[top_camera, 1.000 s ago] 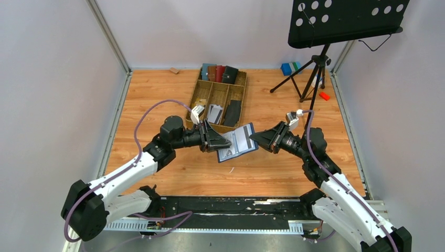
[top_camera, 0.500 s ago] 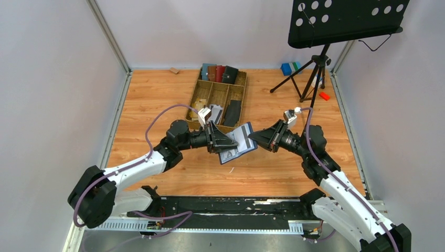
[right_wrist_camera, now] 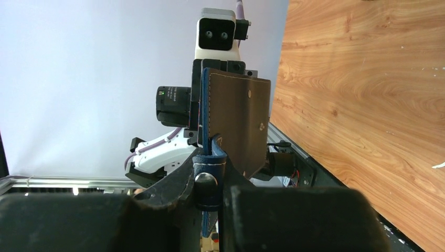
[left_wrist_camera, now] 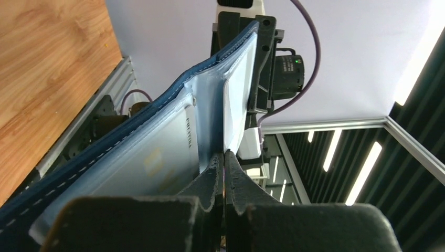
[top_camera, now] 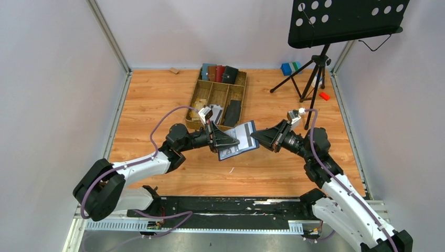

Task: Take the credit cards out of the card holder
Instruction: Remove the credit card from the card holder.

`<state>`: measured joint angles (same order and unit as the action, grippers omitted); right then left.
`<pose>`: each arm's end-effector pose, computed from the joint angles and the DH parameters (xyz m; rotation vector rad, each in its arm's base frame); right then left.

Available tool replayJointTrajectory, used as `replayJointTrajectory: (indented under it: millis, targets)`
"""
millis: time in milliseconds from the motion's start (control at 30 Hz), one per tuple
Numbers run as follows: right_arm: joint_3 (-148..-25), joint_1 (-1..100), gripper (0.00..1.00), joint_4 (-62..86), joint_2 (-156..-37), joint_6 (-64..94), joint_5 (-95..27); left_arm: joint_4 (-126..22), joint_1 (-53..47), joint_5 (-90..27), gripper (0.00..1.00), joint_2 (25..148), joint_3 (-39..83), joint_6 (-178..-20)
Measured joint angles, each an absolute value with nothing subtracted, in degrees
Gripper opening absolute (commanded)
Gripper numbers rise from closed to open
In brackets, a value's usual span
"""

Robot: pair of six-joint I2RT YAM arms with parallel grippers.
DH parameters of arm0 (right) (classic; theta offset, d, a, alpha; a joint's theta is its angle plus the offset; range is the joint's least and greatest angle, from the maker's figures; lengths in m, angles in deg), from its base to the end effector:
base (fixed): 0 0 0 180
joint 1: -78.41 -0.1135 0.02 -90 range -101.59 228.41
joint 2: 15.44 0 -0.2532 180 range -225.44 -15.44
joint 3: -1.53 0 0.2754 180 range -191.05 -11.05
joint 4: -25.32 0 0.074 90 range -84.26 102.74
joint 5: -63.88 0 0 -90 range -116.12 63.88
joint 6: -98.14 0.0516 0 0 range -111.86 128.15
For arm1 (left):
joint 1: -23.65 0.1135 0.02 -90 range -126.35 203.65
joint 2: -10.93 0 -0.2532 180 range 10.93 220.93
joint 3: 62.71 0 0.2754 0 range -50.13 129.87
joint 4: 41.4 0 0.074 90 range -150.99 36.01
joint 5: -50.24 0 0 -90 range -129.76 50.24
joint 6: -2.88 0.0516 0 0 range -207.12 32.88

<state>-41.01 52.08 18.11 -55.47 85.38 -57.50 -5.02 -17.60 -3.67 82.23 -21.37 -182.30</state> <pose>0.1843 0.1212 0.2787 0.3787 1.9580 1.7328 0.1998 -0.2156 0.2287 -0.2449 2.0126 -2.2093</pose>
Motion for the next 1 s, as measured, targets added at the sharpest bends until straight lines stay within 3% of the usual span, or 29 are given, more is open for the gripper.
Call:
replayJointTrajectory:
  millis: [233,667,833,1000]
  targets:
    - [-38.8,53.7,0.0,17.3,-50.2,87.1,-56.2,-1.7,-17.7,-4.2,0.0,82.4,-22.3,-183.3]
    - [-38.7,55.3,0.01,15.6,-50.9,87.4,-57.5,-6.3,-17.7,-4.7,0.0,80.7,-23.2,-181.4]
    - [-38.4,55.3,0.3,15.9,-51.5,87.6,-58.2,-6.7,-17.8,-4.6,0.0,80.8,-23.1,-180.9]
    - [-38.4,55.3,0.41,15.9,-51.8,87.1,-58.7,-6.6,-17.9,-4.2,0.0,82.2,-21.7,-180.9]
